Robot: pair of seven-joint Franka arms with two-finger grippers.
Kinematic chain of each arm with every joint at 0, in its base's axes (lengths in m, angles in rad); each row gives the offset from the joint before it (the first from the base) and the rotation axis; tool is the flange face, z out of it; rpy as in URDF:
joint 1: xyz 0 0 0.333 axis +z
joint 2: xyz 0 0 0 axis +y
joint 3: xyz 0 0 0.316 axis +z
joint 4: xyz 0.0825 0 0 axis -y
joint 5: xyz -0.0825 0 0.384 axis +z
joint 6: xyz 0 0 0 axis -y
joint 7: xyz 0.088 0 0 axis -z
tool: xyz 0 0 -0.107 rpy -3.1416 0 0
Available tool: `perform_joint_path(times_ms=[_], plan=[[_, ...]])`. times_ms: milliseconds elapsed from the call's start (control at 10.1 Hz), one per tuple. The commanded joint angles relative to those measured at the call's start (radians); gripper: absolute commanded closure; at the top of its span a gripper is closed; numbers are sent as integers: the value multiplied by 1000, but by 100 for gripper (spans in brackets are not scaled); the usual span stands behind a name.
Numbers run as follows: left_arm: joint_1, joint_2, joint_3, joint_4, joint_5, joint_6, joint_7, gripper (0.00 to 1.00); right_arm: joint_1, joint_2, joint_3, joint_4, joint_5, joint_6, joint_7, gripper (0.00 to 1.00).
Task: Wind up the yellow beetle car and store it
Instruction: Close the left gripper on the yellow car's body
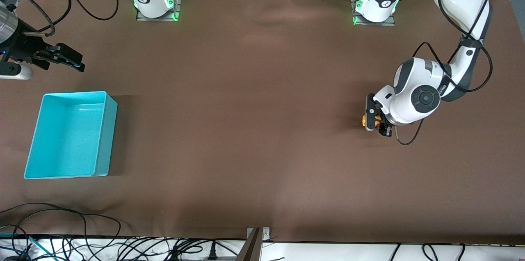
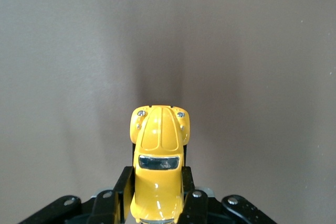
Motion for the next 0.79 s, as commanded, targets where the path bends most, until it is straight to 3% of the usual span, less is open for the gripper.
perform_joint_path(times_ms=[0,298,694], plan=[[0,56,-2,-5,19,62,-29,97,-4,-30,0,-29,-16,5,12,0],[18,76,8,-7,27,70,-28,96,-4,-30,-3,-29,-11,11,12,0],[125,106,8,-4,28,94,88,94,-4,-29,-2,-29,-10,19,12,0]])
